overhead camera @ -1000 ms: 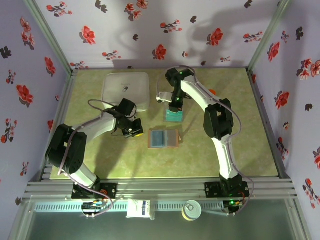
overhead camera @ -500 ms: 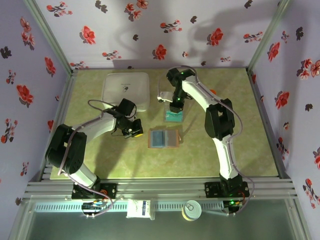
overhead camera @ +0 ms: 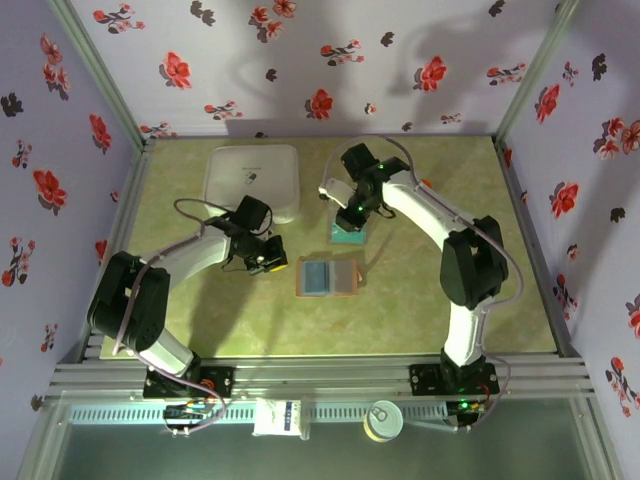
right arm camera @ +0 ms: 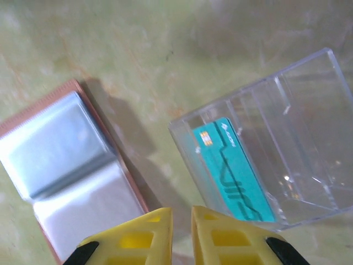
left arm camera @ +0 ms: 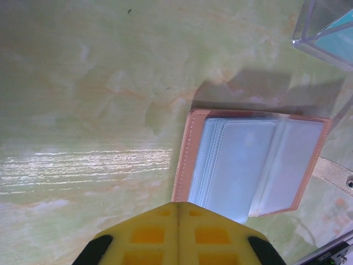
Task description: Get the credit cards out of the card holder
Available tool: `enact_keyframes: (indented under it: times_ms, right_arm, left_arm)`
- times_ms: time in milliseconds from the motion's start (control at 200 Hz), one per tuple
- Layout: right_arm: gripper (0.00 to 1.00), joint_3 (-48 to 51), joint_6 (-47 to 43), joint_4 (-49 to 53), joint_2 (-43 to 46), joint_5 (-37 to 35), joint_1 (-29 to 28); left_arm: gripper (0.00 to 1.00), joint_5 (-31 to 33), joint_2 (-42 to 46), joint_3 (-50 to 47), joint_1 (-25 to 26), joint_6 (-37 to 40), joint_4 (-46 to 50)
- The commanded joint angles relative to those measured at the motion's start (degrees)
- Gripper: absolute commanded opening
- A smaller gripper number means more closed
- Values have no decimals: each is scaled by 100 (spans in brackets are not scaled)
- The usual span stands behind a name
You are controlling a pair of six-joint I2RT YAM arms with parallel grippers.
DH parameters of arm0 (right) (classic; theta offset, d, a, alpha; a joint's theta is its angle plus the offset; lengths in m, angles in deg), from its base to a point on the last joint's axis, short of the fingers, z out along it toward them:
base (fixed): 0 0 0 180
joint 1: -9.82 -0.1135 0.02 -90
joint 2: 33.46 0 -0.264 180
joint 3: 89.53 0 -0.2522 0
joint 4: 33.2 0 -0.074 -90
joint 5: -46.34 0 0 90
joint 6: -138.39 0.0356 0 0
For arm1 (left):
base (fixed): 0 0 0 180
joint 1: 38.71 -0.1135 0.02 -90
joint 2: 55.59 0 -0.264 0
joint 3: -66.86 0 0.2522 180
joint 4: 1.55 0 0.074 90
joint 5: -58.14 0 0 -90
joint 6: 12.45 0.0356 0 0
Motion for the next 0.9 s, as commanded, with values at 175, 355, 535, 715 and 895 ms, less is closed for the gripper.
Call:
enact_keyframes:
  times_ms: [175, 355, 535, 715, 895]
  right_arm:
    - [21, 1260, 1887, -1398, 1021, 6, -471]
    - [21, 1639, 2703, -1722, 1303, -174, -794]
    - [22, 2094, 3675, -2196, 1651, -424, -903]
    - [22, 2315, 4586, -2469, 1790, -358, -929]
    - [22, 2924, 5850, -3151, 2017, -160, -947]
  left_arm:
    - [5, -48, 219, -108, 168, -69, -128]
    - [5, 30, 349, -153, 279, -112, -173]
    - [5, 58, 468, -166, 312, -143, -190]
    - [5, 88, 424, -148, 413, -212, -281]
    - [5, 100, 238, -84, 500, -223, -349]
